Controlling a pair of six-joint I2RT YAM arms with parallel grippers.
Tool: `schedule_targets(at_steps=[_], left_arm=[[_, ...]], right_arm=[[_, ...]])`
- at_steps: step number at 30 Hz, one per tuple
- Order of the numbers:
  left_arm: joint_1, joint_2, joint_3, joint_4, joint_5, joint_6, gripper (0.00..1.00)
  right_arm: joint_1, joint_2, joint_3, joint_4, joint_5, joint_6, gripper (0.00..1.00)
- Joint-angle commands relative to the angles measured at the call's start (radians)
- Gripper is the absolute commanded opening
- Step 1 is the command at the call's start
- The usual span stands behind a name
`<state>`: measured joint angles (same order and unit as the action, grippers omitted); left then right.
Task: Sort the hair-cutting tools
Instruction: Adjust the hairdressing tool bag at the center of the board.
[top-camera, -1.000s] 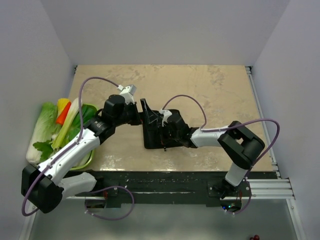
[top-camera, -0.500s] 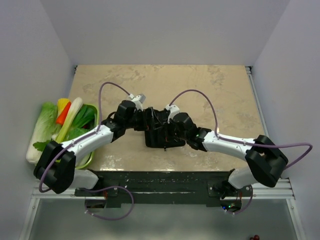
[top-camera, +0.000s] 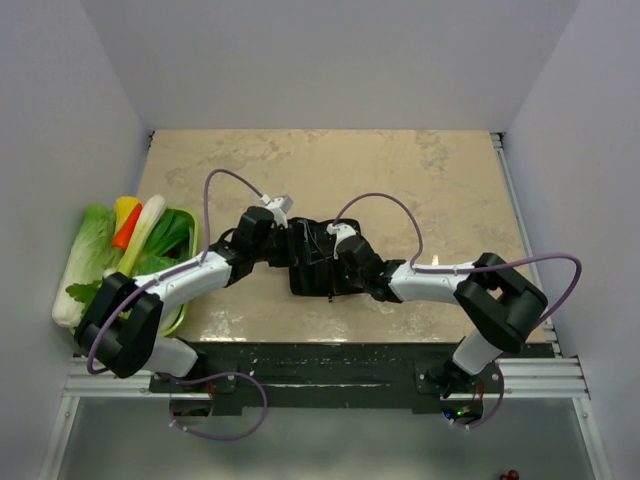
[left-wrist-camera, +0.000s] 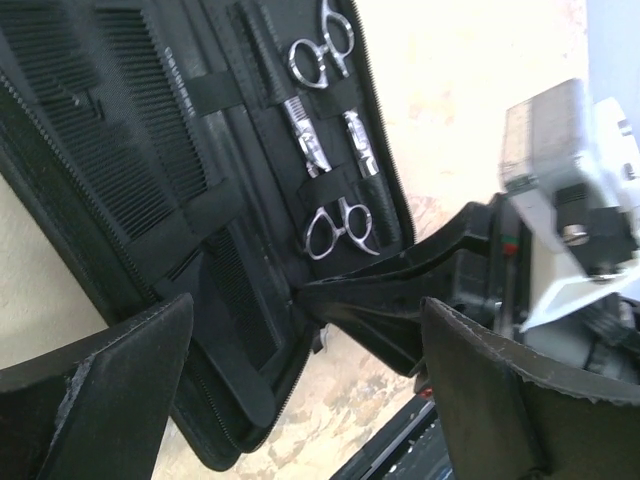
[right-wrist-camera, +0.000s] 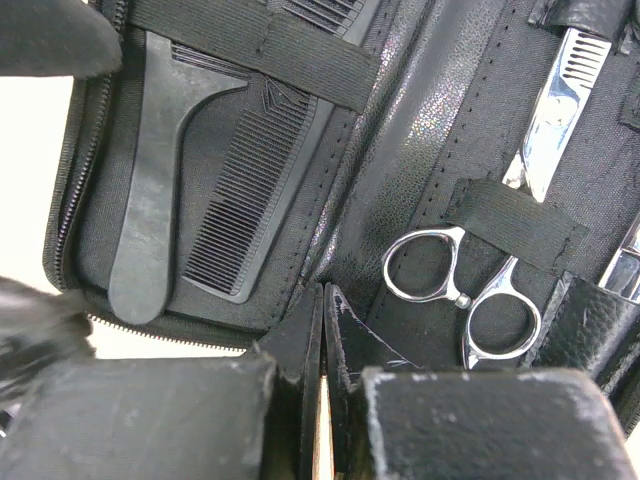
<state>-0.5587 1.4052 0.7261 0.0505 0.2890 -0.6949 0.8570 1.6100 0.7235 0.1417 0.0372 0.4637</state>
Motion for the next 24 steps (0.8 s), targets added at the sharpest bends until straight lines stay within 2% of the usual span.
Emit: schedule_targets(at_steps=[1, 24], left_arm=[[-0.003, -0.017, -0.030, 0.045, -0.039, 0.009, 1.00], [-0.003, -0.006, -0.126, 0.160, -0.068, -0.078, 1.00]], right_arm=[[0.005, -0.009, -0.016, 0.021, 0.027, 0.006, 0.00], [0.129, -0.076, -0.052, -0.108, 0.082, 0.078, 0.00]])
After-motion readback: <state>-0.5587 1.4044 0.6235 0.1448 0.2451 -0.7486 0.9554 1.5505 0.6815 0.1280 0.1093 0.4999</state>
